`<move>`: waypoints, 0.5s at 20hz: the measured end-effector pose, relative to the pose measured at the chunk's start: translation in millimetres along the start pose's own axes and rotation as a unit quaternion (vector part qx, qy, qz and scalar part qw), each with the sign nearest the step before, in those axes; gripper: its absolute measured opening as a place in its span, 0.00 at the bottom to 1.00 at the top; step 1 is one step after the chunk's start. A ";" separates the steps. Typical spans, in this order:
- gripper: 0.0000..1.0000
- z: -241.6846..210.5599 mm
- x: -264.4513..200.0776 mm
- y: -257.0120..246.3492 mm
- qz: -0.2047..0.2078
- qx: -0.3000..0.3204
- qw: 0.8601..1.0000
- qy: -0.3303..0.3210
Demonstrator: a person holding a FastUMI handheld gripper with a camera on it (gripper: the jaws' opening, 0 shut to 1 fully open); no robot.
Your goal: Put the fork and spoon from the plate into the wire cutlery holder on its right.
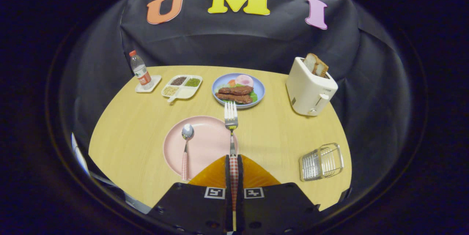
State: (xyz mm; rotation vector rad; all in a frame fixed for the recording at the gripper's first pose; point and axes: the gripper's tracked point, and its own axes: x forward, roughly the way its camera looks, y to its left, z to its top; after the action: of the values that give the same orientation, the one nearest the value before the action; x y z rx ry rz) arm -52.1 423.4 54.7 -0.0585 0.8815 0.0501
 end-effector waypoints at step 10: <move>0.04 -12.7 -45.1 -164.4 -0.067 0.029 0.995 0.073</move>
State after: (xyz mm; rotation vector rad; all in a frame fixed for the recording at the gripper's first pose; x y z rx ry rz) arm -79.3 257.6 86.5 -0.0667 1.0232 -0.1060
